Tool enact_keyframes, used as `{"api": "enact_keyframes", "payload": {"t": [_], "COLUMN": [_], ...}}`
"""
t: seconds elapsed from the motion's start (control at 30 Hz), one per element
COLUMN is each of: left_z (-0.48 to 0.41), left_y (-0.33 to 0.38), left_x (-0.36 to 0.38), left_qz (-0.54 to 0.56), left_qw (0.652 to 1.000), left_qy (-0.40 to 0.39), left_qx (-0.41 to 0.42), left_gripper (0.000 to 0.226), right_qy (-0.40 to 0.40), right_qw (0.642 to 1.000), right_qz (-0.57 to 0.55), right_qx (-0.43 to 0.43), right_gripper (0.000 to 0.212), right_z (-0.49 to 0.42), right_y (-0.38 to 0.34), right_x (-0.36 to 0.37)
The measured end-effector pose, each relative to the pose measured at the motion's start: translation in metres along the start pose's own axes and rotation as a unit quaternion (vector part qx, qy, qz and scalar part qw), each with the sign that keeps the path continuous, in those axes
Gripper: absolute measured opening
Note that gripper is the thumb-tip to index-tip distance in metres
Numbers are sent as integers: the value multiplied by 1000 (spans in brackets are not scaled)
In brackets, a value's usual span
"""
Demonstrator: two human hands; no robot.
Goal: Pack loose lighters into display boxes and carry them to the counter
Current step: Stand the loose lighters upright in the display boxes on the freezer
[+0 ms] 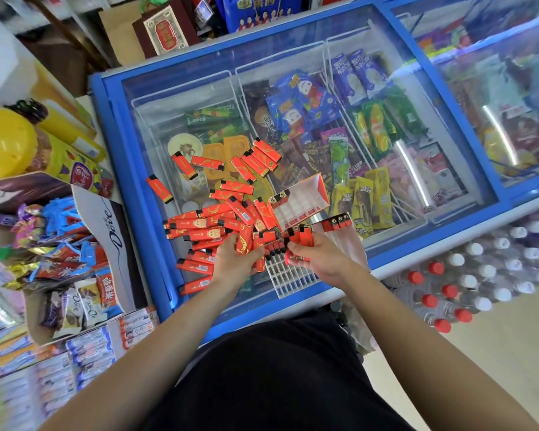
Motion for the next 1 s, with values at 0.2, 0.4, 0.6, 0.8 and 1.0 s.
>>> {"api": "enact_keyframes", "payload": {"t": [0.2,0.4,0.6,0.8,1.0], "left_z": [4,3,-6,-3,-2], "left_y": [2,6,6,8,5], "left_x": [2,3,-2,-4,-3], "left_qz": [11,32,18,5,-4], "left_qw": [1000,999,999,1000,1000], "left_qy": [-4,5,32,27,27], "left_qx": [1,7,9,9,4], "left_gripper": [52,83,97,93,67], "right_qy": [14,89,115,86,105], "right_qw": [996,992,987,990,988], "right_qz": [-73,17,62,75,99], "right_qx": [-50,-82,-98,-88,-57], "right_gripper": [9,13,29,24,16], "right_z": [9,4,-3,-2,3], "right_y": [0,9,-1,-11,1], "right_x": [5,7,9,8,9]}}
Point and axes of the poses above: each hand's wrist, its own z-axis away from the middle knuckle, its own x-axis out of the palm, y = z × x, the point moved 1 cm from there along -z, towards the middle knuckle, and after that the axes turned 11 degrees about -y, right-handed, at the moved point
